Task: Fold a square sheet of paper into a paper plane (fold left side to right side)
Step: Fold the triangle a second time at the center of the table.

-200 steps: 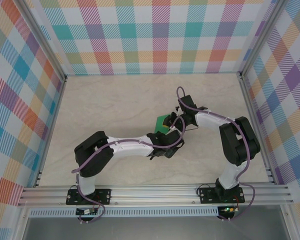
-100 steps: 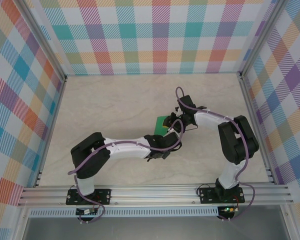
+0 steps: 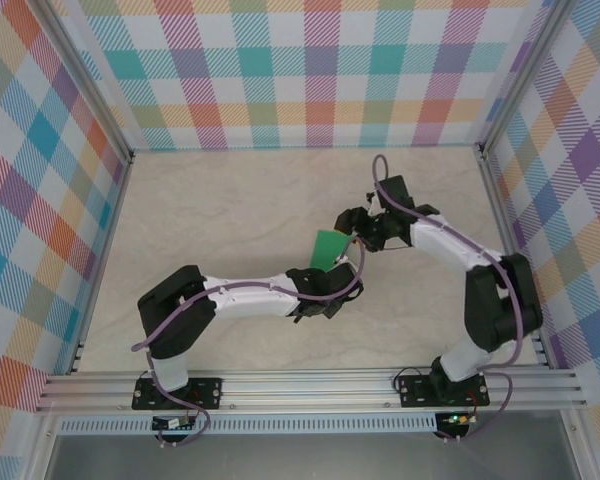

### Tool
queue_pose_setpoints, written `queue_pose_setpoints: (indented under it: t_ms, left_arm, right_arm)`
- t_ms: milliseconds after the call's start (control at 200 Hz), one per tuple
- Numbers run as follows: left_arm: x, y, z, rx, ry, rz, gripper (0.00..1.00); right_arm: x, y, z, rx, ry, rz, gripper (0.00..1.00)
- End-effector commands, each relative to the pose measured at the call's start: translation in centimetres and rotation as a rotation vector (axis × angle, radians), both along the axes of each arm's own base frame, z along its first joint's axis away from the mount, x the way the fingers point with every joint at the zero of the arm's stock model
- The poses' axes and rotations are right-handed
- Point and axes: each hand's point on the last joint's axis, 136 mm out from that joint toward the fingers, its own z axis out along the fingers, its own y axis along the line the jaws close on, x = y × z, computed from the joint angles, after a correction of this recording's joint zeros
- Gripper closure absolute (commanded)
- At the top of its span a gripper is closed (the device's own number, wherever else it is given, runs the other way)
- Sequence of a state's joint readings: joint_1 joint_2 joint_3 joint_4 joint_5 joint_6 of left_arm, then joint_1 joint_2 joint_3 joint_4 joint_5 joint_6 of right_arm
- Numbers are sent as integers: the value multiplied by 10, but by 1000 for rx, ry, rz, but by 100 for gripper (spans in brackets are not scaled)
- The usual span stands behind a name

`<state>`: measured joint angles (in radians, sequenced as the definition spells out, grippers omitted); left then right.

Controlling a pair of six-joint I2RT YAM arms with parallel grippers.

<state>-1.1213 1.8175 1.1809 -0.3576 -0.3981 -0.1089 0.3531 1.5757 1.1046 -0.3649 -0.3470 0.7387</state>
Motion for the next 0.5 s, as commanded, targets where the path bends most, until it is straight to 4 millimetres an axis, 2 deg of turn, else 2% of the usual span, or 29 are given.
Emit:
queue_pose_setpoints:
  t_ms: [0, 70, 195, 375, 495]
  left_arm:
    - [1, 3, 16, -77, 35, 26, 96]
    - [1, 5, 18, -108, 70, 26, 95]
    - [3, 8, 23, -165, 132, 31, 95]
    - [4, 18, 24, -227, 226, 39, 94]
    - [7, 23, 24, -261, 274, 43, 94]
  right_arm:
    - [-15, -28, 9, -48, -32, -26, 35]
    - [-28, -40, 6, -70, -36, -29, 38]
    - [-54, -45, -9, -58, -18, -11, 54]
    - [-84, -26, -37, 18, 20, 29, 72]
    - [-92, -7, -52, 42, 43, 70, 91]
